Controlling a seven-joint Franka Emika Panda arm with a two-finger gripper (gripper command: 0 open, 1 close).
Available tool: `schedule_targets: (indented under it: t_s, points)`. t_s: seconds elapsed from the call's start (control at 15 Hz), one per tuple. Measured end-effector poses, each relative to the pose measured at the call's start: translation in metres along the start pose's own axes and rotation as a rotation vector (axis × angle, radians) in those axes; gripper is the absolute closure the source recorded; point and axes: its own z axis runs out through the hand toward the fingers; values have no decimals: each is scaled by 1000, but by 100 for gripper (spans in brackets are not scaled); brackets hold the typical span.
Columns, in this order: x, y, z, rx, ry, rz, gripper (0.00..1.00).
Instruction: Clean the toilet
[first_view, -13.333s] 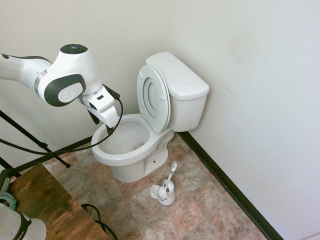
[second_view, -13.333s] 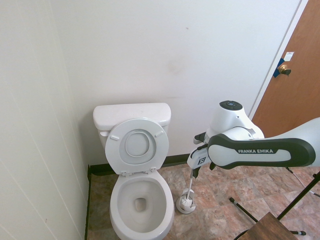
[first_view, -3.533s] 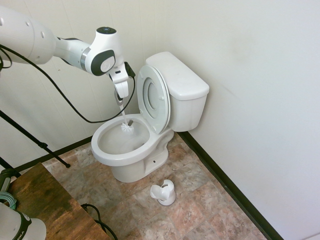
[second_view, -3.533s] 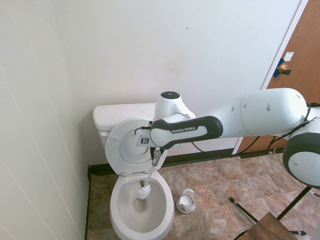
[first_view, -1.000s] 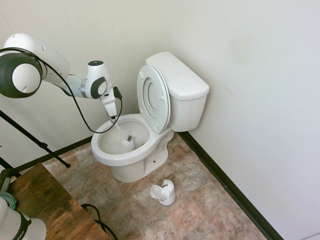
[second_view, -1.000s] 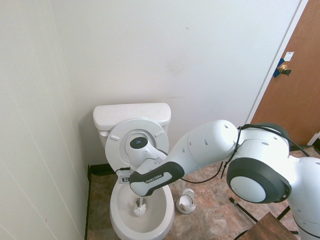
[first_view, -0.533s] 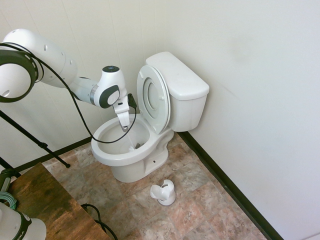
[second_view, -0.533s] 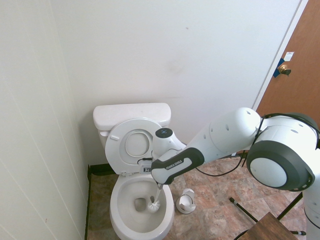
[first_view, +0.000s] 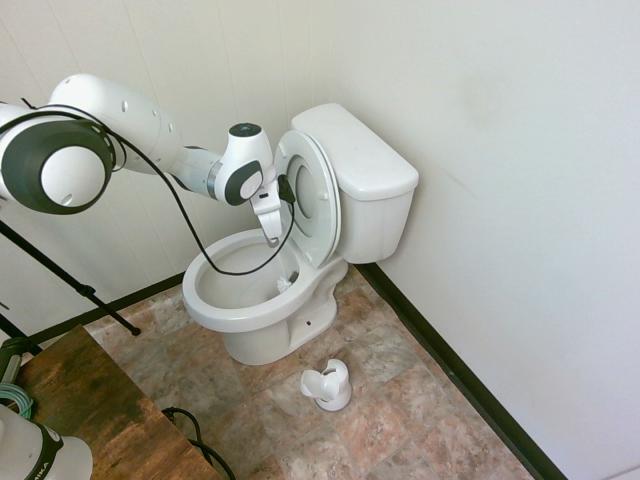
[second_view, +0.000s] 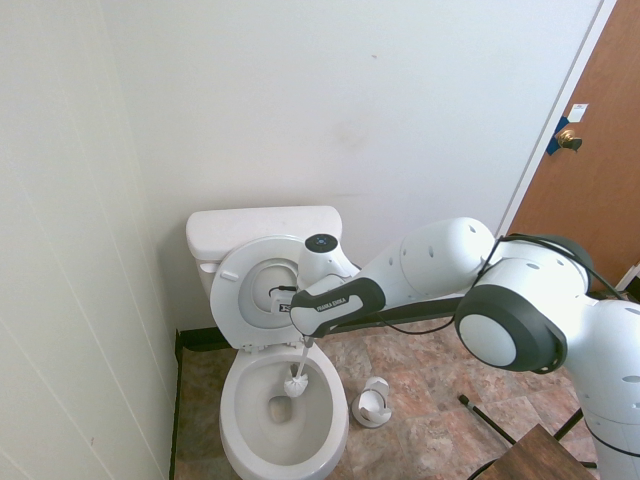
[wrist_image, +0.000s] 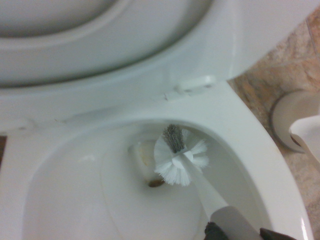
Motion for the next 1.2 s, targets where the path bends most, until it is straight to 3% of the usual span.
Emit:
schedule_targets:
  t_s: [0.53, 0.8, 1.0, 1.2]
  points:
    - [-57, -36, 3, 18, 6, -21, 100]
    - [-57, -33, 2, -34, 30, -15, 100]
    - [-61, -31, -24, -38, 41, -35, 100]
    - [-73, -11, -77, -26, 42, -68, 100]
